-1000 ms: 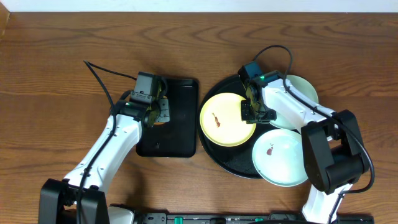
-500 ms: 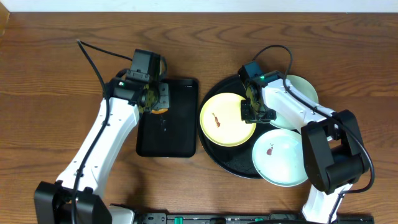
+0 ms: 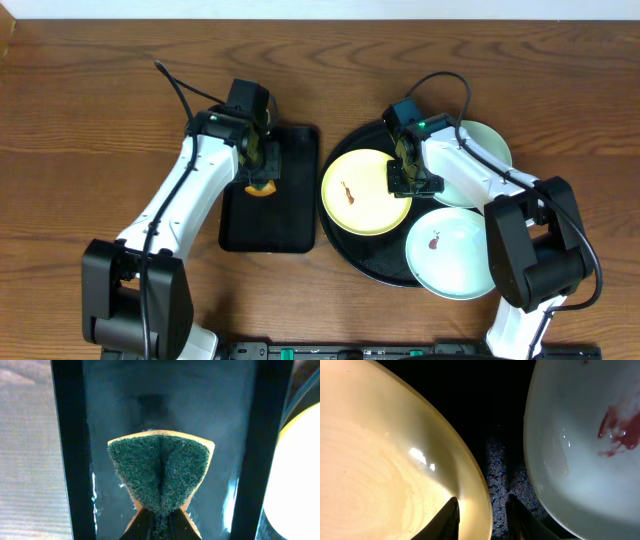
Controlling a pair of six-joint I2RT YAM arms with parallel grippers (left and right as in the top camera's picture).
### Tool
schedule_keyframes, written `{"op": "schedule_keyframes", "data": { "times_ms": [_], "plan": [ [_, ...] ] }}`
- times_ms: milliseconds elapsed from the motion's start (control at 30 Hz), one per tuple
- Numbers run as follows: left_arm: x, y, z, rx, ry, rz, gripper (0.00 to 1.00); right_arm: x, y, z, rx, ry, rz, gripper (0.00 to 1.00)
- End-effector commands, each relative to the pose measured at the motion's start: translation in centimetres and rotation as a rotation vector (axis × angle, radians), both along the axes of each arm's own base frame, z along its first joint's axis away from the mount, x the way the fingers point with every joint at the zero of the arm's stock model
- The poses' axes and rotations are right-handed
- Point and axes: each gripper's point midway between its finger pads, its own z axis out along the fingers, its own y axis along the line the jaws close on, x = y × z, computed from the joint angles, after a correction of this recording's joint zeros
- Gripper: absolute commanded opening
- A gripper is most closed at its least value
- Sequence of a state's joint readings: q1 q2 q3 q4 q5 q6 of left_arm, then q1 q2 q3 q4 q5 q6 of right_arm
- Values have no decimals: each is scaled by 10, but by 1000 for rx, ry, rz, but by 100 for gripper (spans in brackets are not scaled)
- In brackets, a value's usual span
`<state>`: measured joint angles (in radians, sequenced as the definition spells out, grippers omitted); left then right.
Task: Clean dirty plates on tray and stack at the side
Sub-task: 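Move held sponge over yellow plate with left gripper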
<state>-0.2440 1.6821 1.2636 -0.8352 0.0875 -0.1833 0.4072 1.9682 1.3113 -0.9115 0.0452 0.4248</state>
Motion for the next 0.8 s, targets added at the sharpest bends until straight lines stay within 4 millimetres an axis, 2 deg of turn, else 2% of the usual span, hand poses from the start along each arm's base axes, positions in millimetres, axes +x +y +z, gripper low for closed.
{"op": "schedule_keyframes", "data": {
  "times_ms": [0,100,267,367,767],
  "plan": [
    [9,-4,13,-30,-35,16,7,-2,-1,-1,-11,-1,10,30],
    [7,-23,15,-128,-23,5,7,-2,-1,-1,-11,-1,10,29],
    [5,-75,28,-324,-30,-89,7,-2,-1,-1,-12,1,10,30],
    [4,-93,29,-345,-47,-101,8,-2,-1,-1,-12,1,10,30],
    [-20,-173,-6,-379,-9,-187,8,-3,-1,-1,-12,2,10,30]
  ]
}}
